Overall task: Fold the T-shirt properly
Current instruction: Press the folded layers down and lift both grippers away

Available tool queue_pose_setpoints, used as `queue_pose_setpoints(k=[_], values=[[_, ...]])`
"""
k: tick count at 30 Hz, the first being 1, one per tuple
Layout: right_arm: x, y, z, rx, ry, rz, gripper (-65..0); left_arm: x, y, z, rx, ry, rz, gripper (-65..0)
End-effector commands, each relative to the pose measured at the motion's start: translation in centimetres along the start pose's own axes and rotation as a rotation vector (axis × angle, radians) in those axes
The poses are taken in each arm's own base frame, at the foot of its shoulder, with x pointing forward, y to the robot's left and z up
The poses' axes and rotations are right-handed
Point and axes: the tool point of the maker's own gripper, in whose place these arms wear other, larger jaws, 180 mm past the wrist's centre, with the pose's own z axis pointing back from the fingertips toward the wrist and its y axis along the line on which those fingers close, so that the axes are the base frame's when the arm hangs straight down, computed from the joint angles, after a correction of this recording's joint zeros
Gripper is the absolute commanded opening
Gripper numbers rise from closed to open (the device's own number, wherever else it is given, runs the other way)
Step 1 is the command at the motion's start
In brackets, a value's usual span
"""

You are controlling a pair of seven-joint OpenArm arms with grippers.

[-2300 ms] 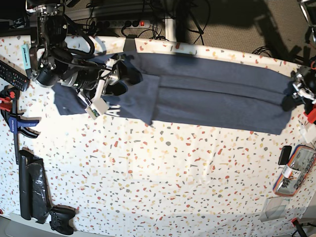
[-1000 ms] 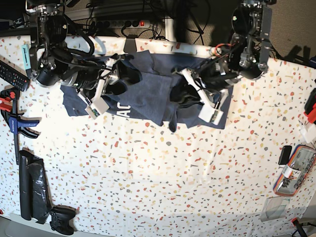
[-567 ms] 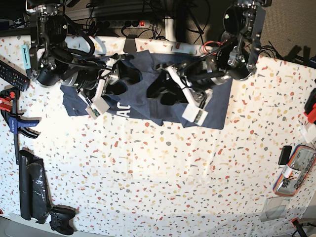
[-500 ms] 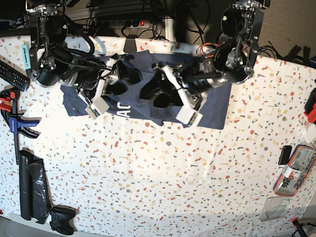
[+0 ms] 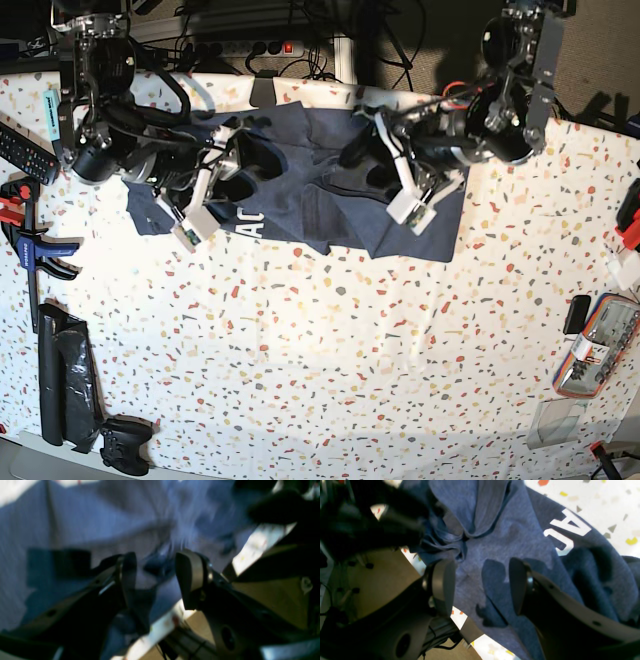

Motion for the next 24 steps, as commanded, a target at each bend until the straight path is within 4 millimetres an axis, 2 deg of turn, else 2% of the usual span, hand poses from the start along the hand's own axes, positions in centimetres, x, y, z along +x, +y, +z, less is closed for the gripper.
queue_pose_setpoints(k=[1,3,5,10,13,15,17,19,24], values=[[1.4,-0.1,0.5,0.001,-0.04,0.024,-31.0,1.1,-0.4,0.3,-0.007,-0.049,-0.011,-36.7],[1.4,-0.1,0.5,0.001,-0.04,0.024,-31.0,0.2,-0.5,0.3,-0.005,-0.042,0.001,-36.7],[1.3,-0.1,0.5,0.001,-0.038,0.024,-31.0,-0.4,-1.6,0.3,-0.048,-0.046,0.041,-36.7],[1.4,-0.1,0.5,0.001,-0.039,0.025,-31.0,-0.9,-7.9,0.5,-0.328,-0.067,0.076,-36.7],[1.4,-0.1,0.6,-0.001,-0.037,0.027,-31.0,-2.0,-10.1,0.1,-0.398,-0.006,0.035,-36.7],[1.6,-0.4,0.8,-0.01,-0.043,0.025,-31.0,-1.7,-10.8,0.2,-0.428,-0.016,0.031,-36.7],[1.9,-1.2,1.4,-0.035,-0.06,0.014,-31.0,-0.9,-10.5,0.3,-0.432,-0.036,0.02,-36.7],[2.2,-2.5,2.4,-0.075,-0.079,-0.003,-31.0,0.1,-9.4,0.4,-0.405,-0.058,0.01,-36.7],[1.8,-7.1,6.8,-0.244,-0.094,-0.072,-31.0,3.1,-4.2,1.9,-0.265,-0.17,0.035,-36.7]])
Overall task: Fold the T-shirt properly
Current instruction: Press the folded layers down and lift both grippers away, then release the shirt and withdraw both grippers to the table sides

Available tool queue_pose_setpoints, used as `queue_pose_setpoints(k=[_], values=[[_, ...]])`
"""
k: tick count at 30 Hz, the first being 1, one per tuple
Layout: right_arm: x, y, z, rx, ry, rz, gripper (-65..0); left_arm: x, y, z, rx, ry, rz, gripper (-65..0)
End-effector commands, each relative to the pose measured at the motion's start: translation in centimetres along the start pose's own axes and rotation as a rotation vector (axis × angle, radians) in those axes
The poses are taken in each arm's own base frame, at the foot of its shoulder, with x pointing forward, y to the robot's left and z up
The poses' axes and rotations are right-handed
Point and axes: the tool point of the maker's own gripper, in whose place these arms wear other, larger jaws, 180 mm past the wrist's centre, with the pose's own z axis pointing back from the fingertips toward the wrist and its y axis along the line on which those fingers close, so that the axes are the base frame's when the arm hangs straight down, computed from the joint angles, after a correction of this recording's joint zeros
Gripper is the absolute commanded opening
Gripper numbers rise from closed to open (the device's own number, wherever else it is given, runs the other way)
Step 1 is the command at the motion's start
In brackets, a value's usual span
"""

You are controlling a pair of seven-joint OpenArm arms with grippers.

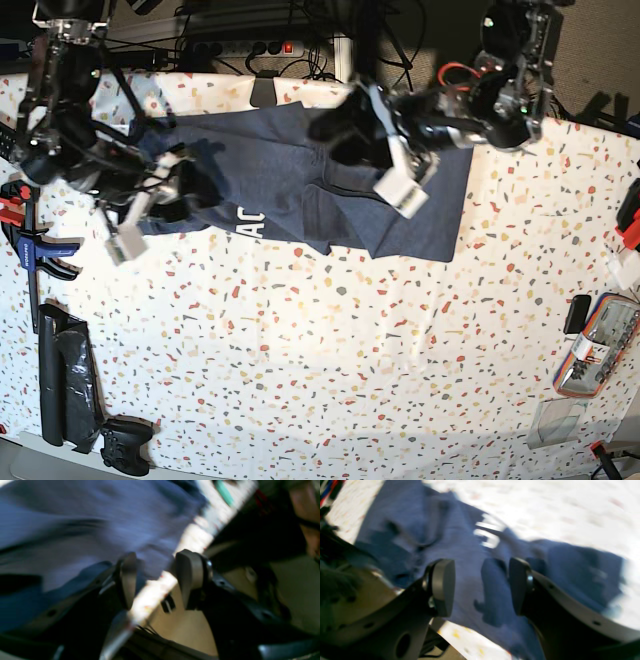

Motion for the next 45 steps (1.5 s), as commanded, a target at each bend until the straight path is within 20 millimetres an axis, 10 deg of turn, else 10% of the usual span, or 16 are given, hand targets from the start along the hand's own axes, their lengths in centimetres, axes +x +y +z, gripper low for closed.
queue_pose_setpoints(k=[1,7,23,45], values=[[1.5,-1.1,1.3,-0.034,-0.053,0.013,-31.0,2.5,0.3,0.9,0.005,-0.099,-0.02,-36.7],[3.1,-4.1,5.1,-0.106,-0.172,-0.052,-31.0,3.1,6.2,3.1,0.297,-0.117,-0.077,-36.7],[3.4,-4.0,5.2,-0.095,-0.191,-0.061,-31.0,-0.8,10.7,0.6,0.57,0.07,-0.165,-36.9],[3.5,-3.9,5.2,-0.087,-0.197,-0.063,-31.0,6.4,5.9,-9.3,0.362,-0.019,-0.207,-36.9]])
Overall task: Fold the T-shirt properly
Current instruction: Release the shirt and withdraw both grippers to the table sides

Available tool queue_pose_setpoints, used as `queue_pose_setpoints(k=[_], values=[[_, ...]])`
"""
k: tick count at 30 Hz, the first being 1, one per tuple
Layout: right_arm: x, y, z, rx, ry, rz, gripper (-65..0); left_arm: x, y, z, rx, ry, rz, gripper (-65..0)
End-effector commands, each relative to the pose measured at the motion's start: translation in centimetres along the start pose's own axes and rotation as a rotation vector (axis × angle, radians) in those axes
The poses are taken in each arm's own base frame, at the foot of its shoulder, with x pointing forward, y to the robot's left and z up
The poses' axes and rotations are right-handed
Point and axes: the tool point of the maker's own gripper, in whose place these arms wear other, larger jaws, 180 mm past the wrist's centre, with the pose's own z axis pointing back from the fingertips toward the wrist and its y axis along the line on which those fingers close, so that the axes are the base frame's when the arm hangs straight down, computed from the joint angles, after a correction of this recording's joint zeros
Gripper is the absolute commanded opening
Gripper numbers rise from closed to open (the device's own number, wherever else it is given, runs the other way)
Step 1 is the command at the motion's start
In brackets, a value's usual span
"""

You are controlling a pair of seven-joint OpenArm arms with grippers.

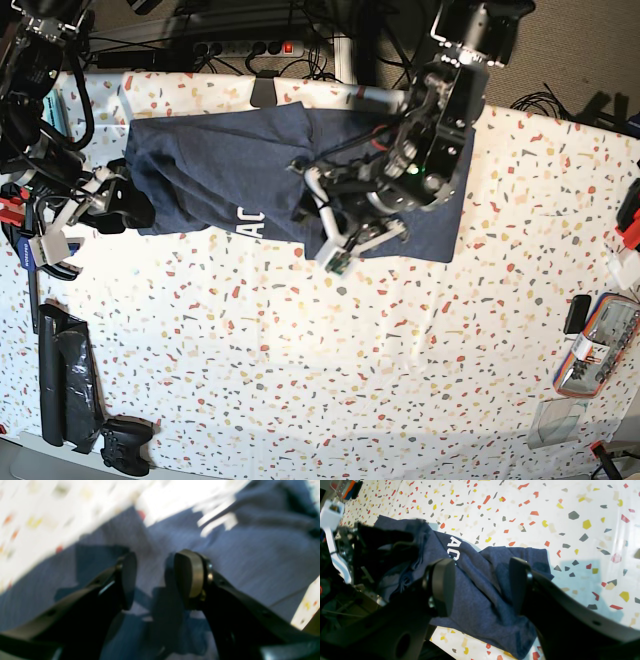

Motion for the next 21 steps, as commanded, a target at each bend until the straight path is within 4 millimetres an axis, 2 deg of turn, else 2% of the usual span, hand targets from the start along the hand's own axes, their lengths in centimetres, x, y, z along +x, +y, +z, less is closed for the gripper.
queue_pose_setpoints(k=[1,5,10,12,15,21], values=[[1.6,0.2,0.5,0.01,-0.05,0.027,-31.0,3.2,-0.3,0.0,-0.01,-0.084,-0.01,-36.9],[1.6,0.1,0.5,0.004,-0.046,0.03,-31.0,6.2,-0.5,-0.3,-0.016,-0.13,-0.028,-36.9],[0.7,-1.1,0.5,-0.06,0.001,0.051,-31.0,6.7,1.2,0.1,0.017,-0.122,-0.033,-36.9],[0.3,-1.5,0.6,-0.08,0.021,0.056,-31.0,6.2,2.9,0.6,0.051,-0.115,-0.016,-36.9],[-0.7,-1.9,0.9,-0.09,0.054,0.057,-31.0,5.3,6.8,2.0,0.126,-0.113,0.016,-36.9],[-3.2,-5.4,1.8,-0.128,0.154,0.003,-31.0,5.0,14.2,7.6,0.166,-0.211,0.197,-36.9]])
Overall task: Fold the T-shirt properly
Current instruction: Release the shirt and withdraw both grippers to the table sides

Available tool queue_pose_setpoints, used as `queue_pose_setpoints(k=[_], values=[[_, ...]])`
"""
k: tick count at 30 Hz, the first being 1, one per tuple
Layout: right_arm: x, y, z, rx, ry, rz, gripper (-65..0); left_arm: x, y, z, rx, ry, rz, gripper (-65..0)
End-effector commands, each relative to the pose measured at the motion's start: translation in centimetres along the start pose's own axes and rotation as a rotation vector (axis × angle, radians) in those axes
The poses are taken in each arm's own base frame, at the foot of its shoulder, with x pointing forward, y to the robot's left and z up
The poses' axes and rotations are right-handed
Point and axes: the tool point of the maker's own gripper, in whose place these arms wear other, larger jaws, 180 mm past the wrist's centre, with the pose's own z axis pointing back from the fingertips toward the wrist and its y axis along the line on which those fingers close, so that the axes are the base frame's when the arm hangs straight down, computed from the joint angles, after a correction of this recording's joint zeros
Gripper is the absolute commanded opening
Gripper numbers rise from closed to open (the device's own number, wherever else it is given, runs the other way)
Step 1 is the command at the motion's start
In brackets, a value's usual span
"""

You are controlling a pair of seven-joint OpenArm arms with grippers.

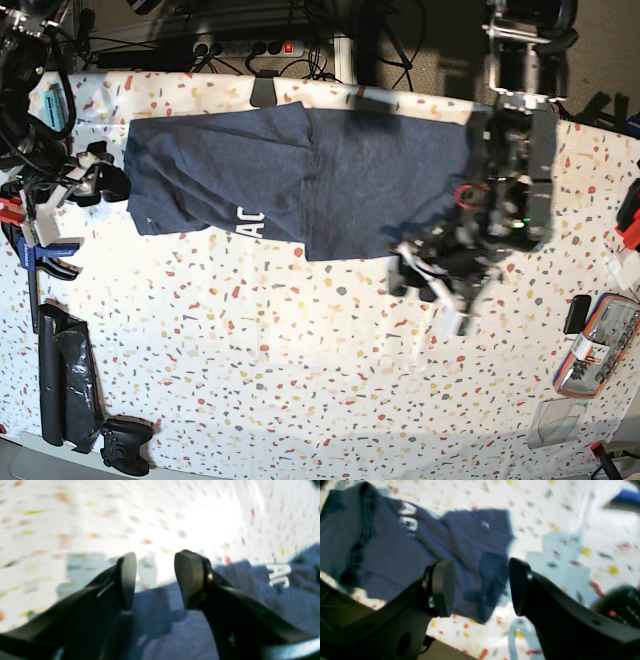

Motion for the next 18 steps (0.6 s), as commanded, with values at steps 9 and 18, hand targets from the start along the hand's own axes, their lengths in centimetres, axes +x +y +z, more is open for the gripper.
queue_pose_setpoints(k=[9,18], values=[[-3.0,-4.2,-0.1,0.013,0.096,-0.158,-31.0,-1.4,6.5,6.0,0.038,-0.042,0.055,-36.9],[-4.2,-3.4,-2.3,0.126,0.087,-0.335,-31.0,-5.6,7.8,8.4,0.059,0.002,0.048,-36.9]])
